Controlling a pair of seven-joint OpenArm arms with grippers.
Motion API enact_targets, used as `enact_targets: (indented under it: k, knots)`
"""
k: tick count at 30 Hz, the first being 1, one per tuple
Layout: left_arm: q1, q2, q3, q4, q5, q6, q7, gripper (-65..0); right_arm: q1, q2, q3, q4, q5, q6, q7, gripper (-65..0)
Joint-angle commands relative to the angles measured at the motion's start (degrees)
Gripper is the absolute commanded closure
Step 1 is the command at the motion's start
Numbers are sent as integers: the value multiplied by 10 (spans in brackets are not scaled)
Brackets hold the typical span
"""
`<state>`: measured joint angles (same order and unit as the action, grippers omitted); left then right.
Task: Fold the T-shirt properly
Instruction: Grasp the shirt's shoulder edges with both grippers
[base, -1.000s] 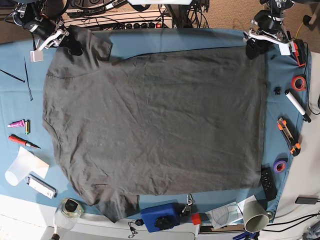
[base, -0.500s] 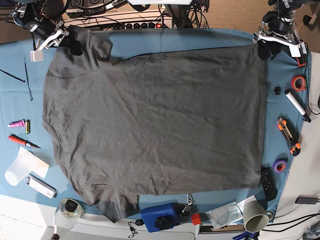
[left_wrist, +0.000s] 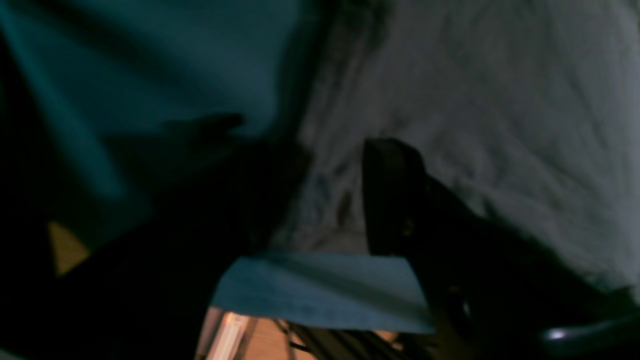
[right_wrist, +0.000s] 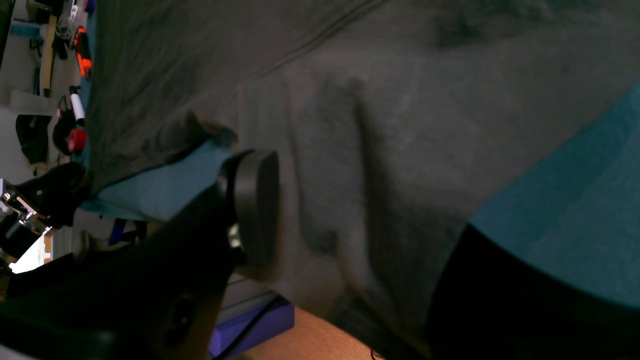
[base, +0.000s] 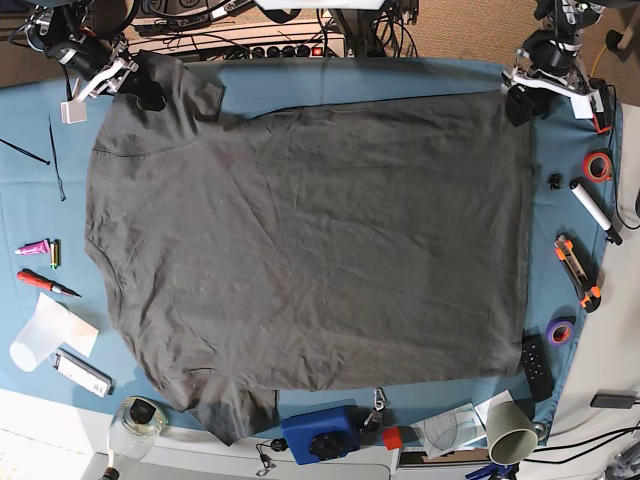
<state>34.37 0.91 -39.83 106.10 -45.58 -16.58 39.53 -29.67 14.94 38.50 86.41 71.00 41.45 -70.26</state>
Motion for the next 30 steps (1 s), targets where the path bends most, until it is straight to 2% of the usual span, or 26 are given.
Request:
enact_targets:
  k: [1,5,9,14,19,26,30]
  knots:
    - [7,-1,0,3,-3,0,17,-306,-11,3,-2,-3,-65,-15,-54,-293]
    - [7,-1,0,1,14,2,37,-305,-11,3,-2,-3,-63,-15,-54,-293]
    - [7,-1,0,-2,-12,0,56,-302,-10,3,-2,-3,-55,-15,-47,-293]
    - [7,0,5,-2,-18,0,55,-217,-5,3,-2,-3,-44,-15,-44,-288]
    - [8,0,44,-2,-18,9,54,-120,2,2,-2,-3,-44,-15,-32,-274]
    - [9,-7,38,5,-19,8,28,-136,2,1,-2,-3,-44,-15,-34,-274]
    - [9,-24,10,20,-28,0,29,-281,2,1,-2,-3,-44,-15,-35,-274]
